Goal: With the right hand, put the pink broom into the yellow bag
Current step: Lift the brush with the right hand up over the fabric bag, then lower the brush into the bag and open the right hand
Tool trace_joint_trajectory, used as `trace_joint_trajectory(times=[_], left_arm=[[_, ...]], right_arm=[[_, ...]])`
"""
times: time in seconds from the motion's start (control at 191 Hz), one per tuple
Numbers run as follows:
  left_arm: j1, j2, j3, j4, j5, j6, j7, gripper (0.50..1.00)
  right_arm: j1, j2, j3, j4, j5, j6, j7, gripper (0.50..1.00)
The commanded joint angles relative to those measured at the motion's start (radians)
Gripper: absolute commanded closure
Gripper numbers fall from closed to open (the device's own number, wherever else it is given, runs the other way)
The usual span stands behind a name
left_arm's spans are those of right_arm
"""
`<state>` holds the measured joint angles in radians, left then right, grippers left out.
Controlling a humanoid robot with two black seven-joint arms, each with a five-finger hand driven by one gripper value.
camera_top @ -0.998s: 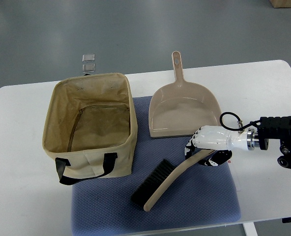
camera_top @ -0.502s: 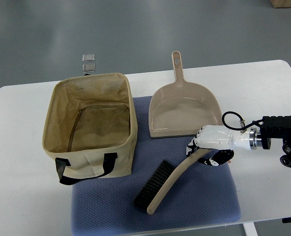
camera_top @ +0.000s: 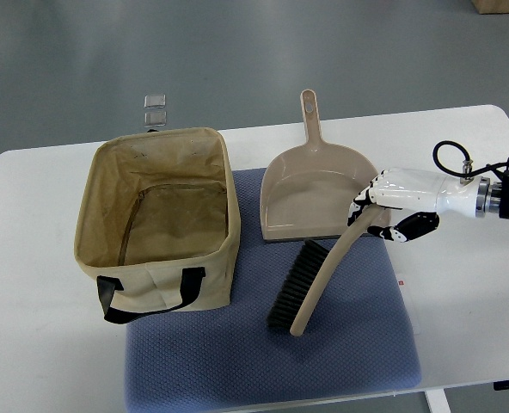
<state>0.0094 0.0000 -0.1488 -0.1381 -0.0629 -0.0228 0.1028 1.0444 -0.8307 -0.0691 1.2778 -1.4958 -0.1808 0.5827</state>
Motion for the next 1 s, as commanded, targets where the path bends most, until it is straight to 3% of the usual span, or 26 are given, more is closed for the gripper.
trace_joint_trajectory(times=[0.0,0.287,0.538,0.679,0.794,0.993], left_arm=[[0.000,0.000,0.000,0.000,0.000,0.000,0.000,0.500],[0.000,0.000,0.000,0.000,0.000,0.000,0.000,0.500],[0.000,0.000,0.000,0.000,0.000,0.000,0.000,0.500],[0.000,0.000,0.000,0.000,0.000,0.000,0.000,0.500],[0.000,0.000,0.000,0.000,0.000,0.000,0.000,0.500],[0.000,0.000,0.000,0.000,0.000,0.000,0.000,0.500]], right_arm=[[0.000,-0.041,0.068,0.000,0.037,0.046,0.016,1.000],[-0.003,-0.111,0.304,-0.020,0.112,0.244,0.017,1.000],[0.069,-0.091,0.486,-0.143,0.123,0.380,-0.001,1.000],[0.157,0.032,0.477,-0.184,0.109,0.396,-0.006,1.000],[0.215,0.130,0.471,-0.230,0.101,0.402,-0.055,1.000],[0.263,0.321,0.463,-0.318,0.062,0.426,-0.084,1.000]])
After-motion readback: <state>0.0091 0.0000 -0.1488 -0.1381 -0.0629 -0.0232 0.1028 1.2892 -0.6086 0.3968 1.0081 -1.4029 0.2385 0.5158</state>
